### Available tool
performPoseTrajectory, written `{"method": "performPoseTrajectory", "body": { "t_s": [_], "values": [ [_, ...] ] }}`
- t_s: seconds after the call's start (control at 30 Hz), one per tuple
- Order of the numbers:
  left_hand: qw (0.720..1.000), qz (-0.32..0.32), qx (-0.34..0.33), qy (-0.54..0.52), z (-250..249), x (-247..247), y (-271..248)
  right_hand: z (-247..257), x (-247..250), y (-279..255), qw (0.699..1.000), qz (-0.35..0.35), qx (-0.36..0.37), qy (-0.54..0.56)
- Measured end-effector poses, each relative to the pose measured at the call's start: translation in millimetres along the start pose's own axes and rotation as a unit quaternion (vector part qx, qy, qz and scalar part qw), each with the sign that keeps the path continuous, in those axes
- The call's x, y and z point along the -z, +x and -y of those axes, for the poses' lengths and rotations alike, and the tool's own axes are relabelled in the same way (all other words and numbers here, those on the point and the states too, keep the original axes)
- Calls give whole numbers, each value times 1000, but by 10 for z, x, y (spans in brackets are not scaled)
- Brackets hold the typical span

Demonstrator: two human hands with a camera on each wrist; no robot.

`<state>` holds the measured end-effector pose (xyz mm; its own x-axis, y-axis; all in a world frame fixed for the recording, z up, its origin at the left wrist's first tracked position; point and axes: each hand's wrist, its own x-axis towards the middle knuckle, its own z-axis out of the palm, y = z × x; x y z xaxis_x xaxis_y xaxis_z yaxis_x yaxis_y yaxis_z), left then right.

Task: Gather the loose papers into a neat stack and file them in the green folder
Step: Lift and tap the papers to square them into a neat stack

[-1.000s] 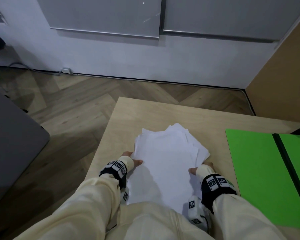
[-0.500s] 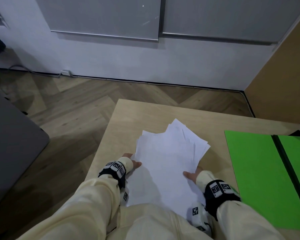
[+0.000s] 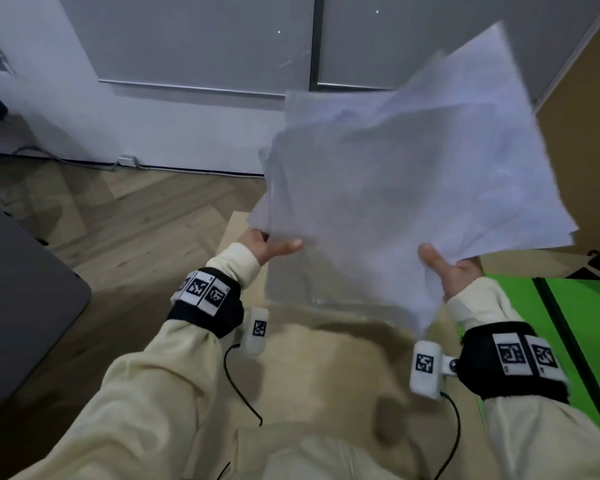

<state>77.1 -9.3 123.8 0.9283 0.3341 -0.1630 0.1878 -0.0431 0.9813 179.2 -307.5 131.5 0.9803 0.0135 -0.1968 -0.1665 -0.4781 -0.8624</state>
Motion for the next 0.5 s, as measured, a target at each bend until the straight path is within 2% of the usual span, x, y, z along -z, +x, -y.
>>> {"method": "performPoseTrajectory", "body": {
  "t_s": [0.07,0.1,0.17,0.27,0.33,0.4,0.5],
  "values": [
    [999,-36,-32,4,-168,-82,-12,68,33,-34,1000,5,-20,3],
    [996,-45,-62,46,-192,-129,-34,47,36,-49,999,11,-31,-2],
    [990,-10,-92,103,-109,-199,-70,-56,7,-93,997,36,-67,-24],
    [990,7,-31,140,55,-173,-153,-176,-24,-113,993,74,-85,-30],
    [991,30,-74,106,124,-140,-138,-191,-21,-122,987,94,-103,-78],
    [993,18,-115,30,138,-103,-111,-152,-15,-115,985,96,-111,-91],
    [983,-17,-83,-164,147,-75,-51,-131,-26,-38,991,56,-101,-71]
  ]
}}
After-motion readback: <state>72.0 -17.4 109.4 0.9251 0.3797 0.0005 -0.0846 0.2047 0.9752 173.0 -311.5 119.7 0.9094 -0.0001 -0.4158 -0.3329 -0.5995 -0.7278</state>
